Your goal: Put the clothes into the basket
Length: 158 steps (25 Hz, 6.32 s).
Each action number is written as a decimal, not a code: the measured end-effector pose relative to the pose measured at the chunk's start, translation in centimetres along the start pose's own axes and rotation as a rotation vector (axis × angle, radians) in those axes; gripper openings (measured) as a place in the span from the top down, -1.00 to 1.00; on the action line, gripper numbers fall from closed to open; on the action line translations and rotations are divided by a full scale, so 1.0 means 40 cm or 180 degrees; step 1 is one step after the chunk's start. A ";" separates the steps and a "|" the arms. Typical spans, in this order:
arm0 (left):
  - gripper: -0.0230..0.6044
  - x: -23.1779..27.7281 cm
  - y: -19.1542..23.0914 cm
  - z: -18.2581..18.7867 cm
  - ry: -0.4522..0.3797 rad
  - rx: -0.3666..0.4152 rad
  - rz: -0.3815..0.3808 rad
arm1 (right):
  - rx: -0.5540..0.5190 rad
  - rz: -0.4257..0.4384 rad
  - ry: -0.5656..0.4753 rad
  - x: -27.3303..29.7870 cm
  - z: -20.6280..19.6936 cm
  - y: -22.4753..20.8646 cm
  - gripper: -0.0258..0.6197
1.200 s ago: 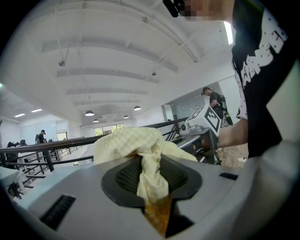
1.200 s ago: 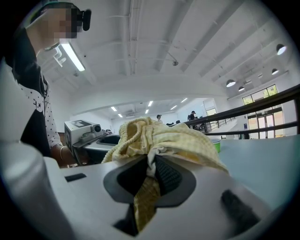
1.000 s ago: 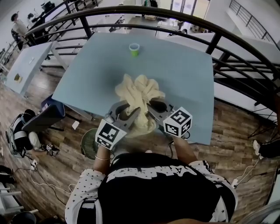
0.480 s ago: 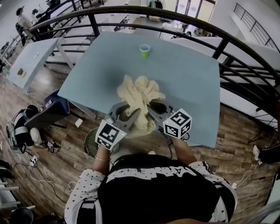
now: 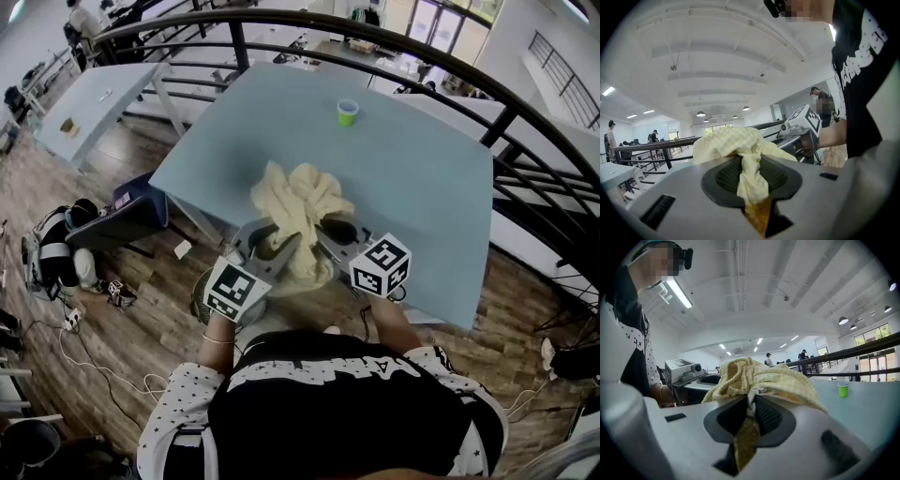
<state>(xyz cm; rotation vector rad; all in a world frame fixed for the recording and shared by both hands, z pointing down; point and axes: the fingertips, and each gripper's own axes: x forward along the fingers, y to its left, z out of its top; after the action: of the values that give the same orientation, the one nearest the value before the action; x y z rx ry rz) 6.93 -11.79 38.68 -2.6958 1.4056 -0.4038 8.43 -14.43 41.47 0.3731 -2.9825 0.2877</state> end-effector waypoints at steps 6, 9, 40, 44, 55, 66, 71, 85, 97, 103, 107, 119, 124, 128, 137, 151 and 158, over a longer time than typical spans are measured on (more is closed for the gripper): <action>0.54 -0.053 0.036 -0.020 0.0056 -0.0040 0.0232 | -0.0027 0.0242 0.0027 0.062 0.002 0.037 0.73; 0.54 -0.140 0.086 -0.043 0.0066 -0.0076 0.0337 | -0.0050 0.0345 0.0066 0.142 0.007 0.103 0.73; 0.54 -0.511 0.261 -0.200 0.0239 -0.0362 0.1076 | -0.0084 0.1102 0.0336 0.485 -0.043 0.392 0.73; 0.54 -0.551 0.276 -0.203 0.0245 -0.0380 0.1136 | -0.0095 0.1160 0.0355 0.512 -0.037 0.425 0.73; 0.54 -0.635 0.304 -0.232 0.0271 -0.0383 0.1125 | -0.0079 0.1170 0.0355 0.574 -0.047 0.495 0.73; 0.54 -0.587 0.300 -0.221 0.0268 -0.0364 0.1054 | -0.0063 0.1128 0.0425 0.551 -0.043 0.453 0.73; 0.54 -0.630 0.305 -0.222 0.0236 -0.0404 0.1110 | -0.0107 0.1192 0.0441 0.569 -0.036 0.491 0.73; 0.54 -0.597 0.337 -0.216 0.0274 -0.0453 0.1279 | -0.0114 0.1359 0.0414 0.588 -0.021 0.451 0.73; 0.54 -0.576 0.371 -0.223 0.0295 -0.0503 0.1418 | -0.0107 0.1511 0.0392 0.617 -0.017 0.420 0.73; 0.54 -0.571 0.375 -0.234 0.0272 -0.0531 0.1525 | -0.0130 0.1623 0.0385 0.626 -0.025 0.414 0.73; 0.54 -0.567 0.375 -0.253 0.0280 -0.0571 0.1597 | -0.0137 0.1665 0.0416 0.633 -0.041 0.409 0.73; 0.54 -0.628 0.420 -0.283 0.0309 -0.0649 0.1506 | -0.0057 0.1629 0.0422 0.699 -0.050 0.452 0.73; 0.54 -0.681 0.436 -0.325 0.0291 -0.0755 0.1495 | -0.0039 0.1609 0.0508 0.744 -0.078 0.496 0.73; 0.54 -0.697 0.444 -0.344 0.0275 -0.0793 0.1472 | -0.0030 0.1588 0.0543 0.762 -0.092 0.507 0.73; 0.54 -0.706 0.465 -0.392 0.0267 -0.0836 0.1380 | -0.0010 0.1520 0.0621 0.799 -0.128 0.507 0.73; 0.54 -0.696 0.472 -0.439 0.0199 -0.0937 0.1316 | -0.0004 0.1431 0.0678 0.815 -0.169 0.491 0.73; 0.54 -0.694 0.467 -0.470 0.0209 -0.1016 0.1261 | 0.0031 0.1424 0.0745 0.819 -0.198 0.490 0.73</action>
<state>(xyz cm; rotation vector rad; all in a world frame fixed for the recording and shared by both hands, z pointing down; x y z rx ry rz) -28.06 1.07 47.84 -2.5429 2.1275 -0.2542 -27.32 -1.78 50.53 -0.3142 -2.7970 0.3578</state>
